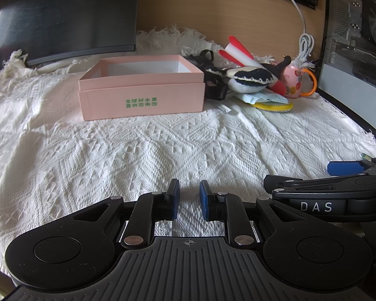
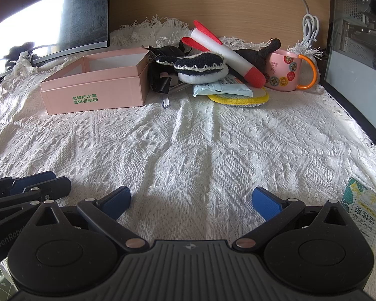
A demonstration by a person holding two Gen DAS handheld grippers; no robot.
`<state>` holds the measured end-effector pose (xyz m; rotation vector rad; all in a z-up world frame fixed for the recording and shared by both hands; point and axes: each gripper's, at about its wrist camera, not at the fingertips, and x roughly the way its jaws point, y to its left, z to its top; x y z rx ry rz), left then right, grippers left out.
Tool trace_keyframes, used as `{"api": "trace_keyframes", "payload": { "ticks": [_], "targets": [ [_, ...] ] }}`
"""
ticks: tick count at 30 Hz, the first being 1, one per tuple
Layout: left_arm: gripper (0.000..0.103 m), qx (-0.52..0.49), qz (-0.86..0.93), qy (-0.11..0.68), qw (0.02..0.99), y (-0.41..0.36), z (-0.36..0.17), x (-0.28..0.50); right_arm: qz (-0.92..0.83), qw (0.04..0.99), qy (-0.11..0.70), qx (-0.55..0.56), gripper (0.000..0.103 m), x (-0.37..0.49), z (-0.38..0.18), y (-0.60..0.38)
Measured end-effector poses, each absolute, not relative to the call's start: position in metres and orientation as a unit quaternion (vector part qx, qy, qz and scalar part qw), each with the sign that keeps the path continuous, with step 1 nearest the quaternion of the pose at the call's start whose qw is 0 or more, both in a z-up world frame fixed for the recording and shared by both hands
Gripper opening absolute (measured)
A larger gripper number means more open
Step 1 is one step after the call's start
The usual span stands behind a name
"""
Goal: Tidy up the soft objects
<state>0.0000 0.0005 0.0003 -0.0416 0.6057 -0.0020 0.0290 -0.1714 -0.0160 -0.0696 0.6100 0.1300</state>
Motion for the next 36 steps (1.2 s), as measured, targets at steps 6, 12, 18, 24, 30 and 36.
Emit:
{"api": "trace_keyframes", "payload": {
  "ticks": [6,12,18,24,30,36],
  "targets": [
    [0.019,-0.013,-0.001,0.297,0.955,-0.001,0.001,0.000,0.063,0.951,0.302,-0.034,0.103,0.030,-0.017,-0.170],
    [0.020,-0.009,-0.018,0.318,0.948,0.004,0.015,0.013,0.061,0.944,0.323,-0.025,0.103,0.039,-0.007,-0.170],
    [0.019,-0.043,-0.102,0.296,0.949,0.031,0.052,0.048,0.028,0.954,0.299,0.012,0.103,0.063,0.046,-0.181],
    [0.019,-0.037,-0.096,0.342,0.934,0.045,0.066,0.102,-0.031,0.952,0.304,0.018,0.103,0.083,0.071,-0.190],
    [0.019,-0.074,-0.206,0.308,0.926,0.038,0.090,0.148,-0.036,0.955,0.294,-0.008,0.102,0.073,0.092,-0.207],
    [0.019,-0.085,-0.229,0.303,0.921,-0.001,0.111,0.191,-0.007,0.956,0.292,-0.008,0.102,0.068,0.088,-0.240]
  ]
}}
